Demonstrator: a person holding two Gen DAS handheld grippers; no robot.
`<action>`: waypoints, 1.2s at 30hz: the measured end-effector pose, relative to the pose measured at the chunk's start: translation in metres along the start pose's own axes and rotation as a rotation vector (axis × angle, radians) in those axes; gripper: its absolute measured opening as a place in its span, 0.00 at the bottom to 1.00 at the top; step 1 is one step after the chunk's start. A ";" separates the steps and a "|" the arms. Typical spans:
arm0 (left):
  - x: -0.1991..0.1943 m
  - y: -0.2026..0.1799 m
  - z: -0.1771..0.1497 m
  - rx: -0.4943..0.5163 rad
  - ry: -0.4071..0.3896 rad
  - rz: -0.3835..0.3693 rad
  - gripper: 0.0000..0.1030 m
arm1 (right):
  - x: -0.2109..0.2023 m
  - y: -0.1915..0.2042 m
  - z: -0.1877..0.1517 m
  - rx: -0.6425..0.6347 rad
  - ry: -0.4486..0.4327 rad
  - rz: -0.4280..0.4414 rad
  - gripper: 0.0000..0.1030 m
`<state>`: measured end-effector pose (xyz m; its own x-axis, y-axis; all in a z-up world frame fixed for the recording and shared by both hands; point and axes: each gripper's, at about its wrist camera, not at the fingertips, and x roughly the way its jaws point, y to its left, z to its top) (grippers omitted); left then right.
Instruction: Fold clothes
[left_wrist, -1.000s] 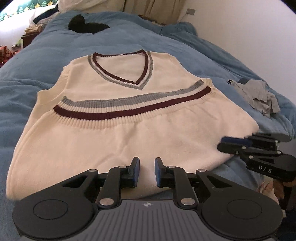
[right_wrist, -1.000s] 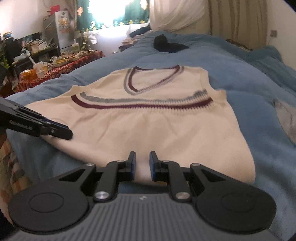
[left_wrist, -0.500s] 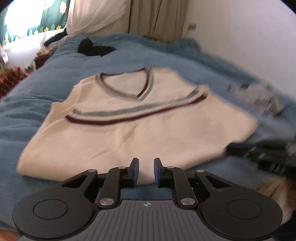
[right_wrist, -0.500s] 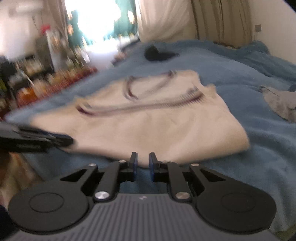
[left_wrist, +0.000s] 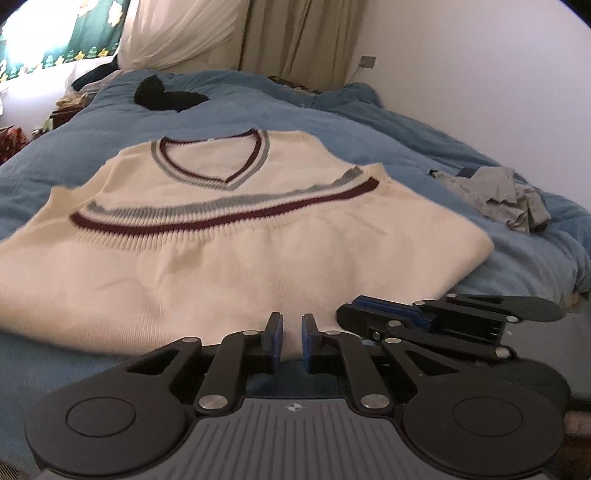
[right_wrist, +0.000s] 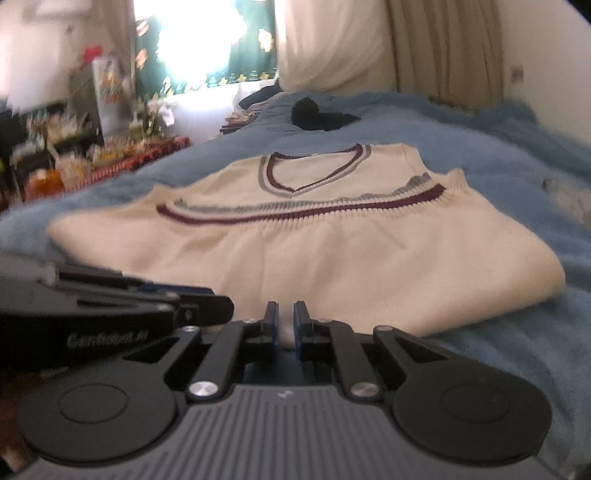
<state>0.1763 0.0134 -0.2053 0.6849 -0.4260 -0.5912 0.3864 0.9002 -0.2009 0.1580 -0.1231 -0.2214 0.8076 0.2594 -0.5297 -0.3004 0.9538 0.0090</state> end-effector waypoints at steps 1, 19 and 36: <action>0.002 0.000 -0.003 -0.003 0.001 0.008 0.09 | -0.001 0.003 -0.004 -0.019 0.000 -0.006 0.09; -0.004 0.000 -0.014 0.012 -0.030 0.011 0.10 | -0.015 -0.037 0.003 0.010 -0.070 -0.162 0.15; -0.004 0.002 -0.014 -0.005 -0.031 0.005 0.10 | -0.062 -0.059 0.000 -0.008 -0.116 -0.225 0.15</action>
<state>0.1658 0.0179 -0.2147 0.7058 -0.4238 -0.5677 0.3798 0.9028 -0.2017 0.1256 -0.1954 -0.1891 0.9073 0.0563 -0.4167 -0.1097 0.9884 -0.1052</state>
